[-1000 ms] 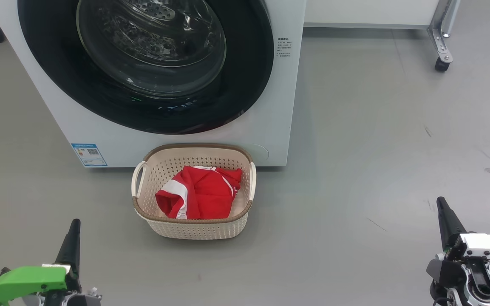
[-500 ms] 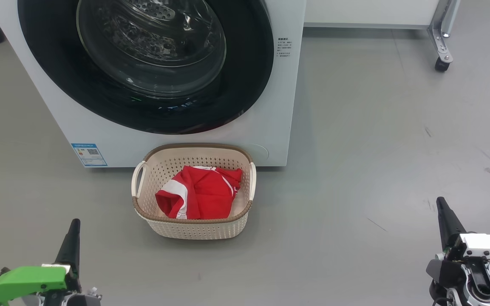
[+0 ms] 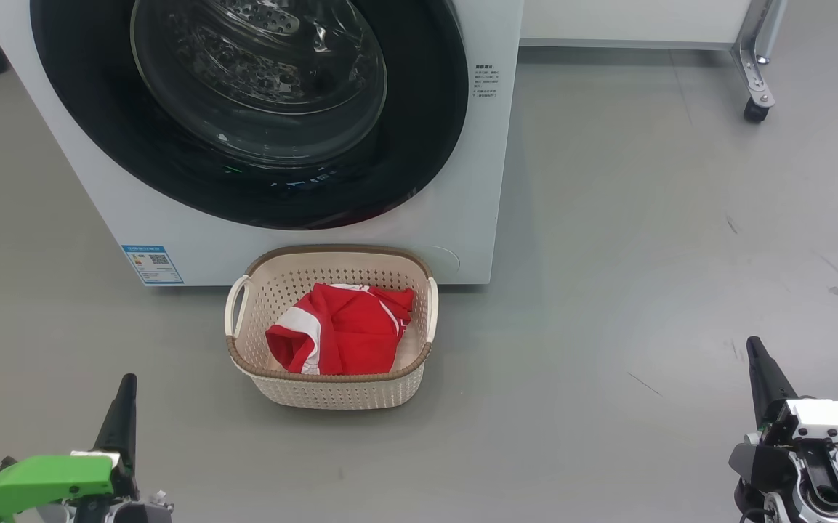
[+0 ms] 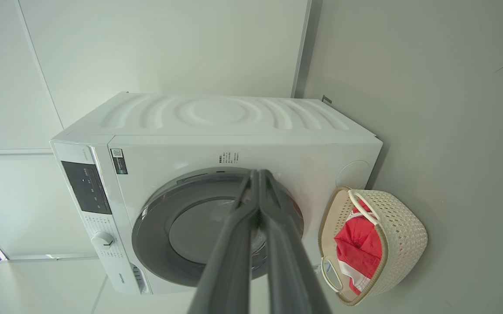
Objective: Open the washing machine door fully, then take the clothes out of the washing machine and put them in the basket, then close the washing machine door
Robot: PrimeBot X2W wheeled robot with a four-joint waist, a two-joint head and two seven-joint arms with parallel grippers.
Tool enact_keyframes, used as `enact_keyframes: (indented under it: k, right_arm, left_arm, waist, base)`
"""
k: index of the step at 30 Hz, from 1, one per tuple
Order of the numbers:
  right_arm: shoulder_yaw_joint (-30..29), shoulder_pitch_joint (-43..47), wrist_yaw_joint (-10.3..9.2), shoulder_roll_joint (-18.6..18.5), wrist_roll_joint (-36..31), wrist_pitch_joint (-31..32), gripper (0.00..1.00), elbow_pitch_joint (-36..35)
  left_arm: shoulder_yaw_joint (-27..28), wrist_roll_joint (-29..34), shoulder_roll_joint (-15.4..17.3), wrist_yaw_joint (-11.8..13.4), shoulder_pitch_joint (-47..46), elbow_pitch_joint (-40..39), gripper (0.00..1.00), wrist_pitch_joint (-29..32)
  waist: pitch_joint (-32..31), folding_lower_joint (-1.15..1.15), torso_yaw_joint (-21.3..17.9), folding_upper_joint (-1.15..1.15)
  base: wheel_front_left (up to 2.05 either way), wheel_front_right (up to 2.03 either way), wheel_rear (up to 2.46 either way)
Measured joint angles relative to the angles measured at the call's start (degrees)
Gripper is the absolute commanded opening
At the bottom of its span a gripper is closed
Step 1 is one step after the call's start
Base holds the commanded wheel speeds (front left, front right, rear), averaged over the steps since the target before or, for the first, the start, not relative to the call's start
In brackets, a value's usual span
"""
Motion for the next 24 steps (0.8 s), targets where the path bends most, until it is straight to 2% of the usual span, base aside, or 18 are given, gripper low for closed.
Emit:
enact_keyframes:
  k: [24]
  right_arm:
    - [-0.04,0.0,0.0,0.01,0.0,0.0,0.0,-0.01]
  left_arm:
    - [0.11,0.01,-0.02,0.0,0.0,-0.05,0.0,0.42]
  waist:
    - [0.0,0.0,0.0,0.0]
  base:
    - [0.0,0.0,0.0]
